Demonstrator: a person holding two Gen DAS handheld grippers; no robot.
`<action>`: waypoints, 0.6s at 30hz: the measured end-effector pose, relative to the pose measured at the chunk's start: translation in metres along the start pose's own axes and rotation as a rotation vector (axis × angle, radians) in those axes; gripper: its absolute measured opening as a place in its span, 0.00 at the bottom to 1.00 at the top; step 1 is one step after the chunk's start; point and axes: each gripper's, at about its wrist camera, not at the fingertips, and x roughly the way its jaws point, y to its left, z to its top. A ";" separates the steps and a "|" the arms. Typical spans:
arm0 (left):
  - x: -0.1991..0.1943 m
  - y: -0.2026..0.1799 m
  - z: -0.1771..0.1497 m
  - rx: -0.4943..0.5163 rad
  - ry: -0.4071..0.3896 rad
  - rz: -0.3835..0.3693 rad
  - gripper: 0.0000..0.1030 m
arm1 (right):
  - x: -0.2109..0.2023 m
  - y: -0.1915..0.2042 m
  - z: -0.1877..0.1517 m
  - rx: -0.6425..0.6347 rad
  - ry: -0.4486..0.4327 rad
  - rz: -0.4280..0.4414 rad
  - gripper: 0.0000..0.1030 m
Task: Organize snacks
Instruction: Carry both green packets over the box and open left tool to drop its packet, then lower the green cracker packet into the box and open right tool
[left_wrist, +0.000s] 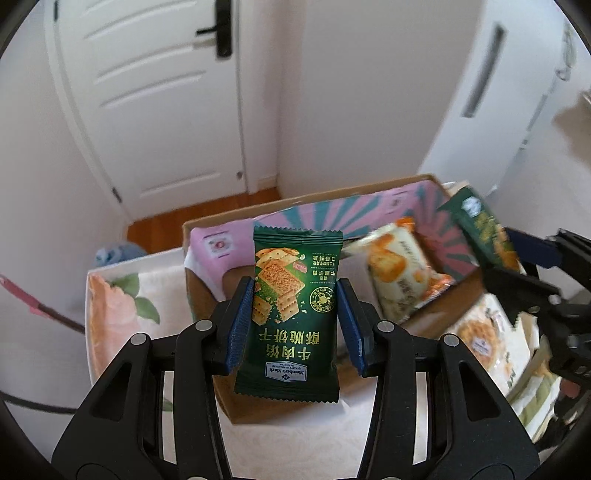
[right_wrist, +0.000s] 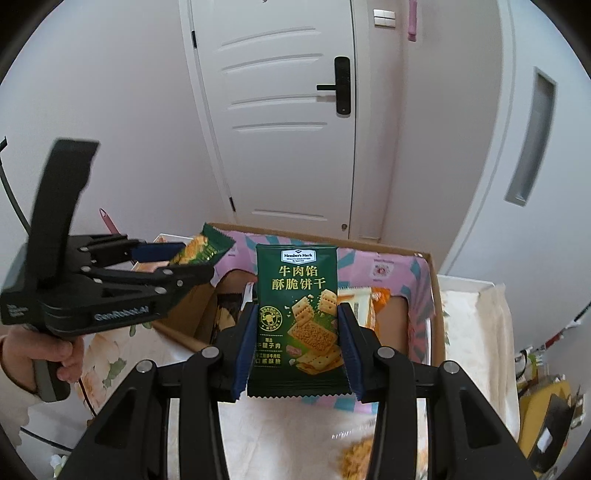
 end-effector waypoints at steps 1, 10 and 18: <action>0.005 0.003 0.002 -0.011 0.009 0.001 0.40 | 0.003 -0.002 0.003 -0.001 0.001 0.007 0.38; 0.024 0.003 0.005 -0.006 0.018 0.072 0.99 | 0.028 -0.012 0.023 -0.024 0.024 0.045 0.38; 0.001 -0.001 -0.003 0.031 -0.032 0.108 1.00 | 0.035 -0.017 0.028 -0.027 0.042 0.067 0.38</action>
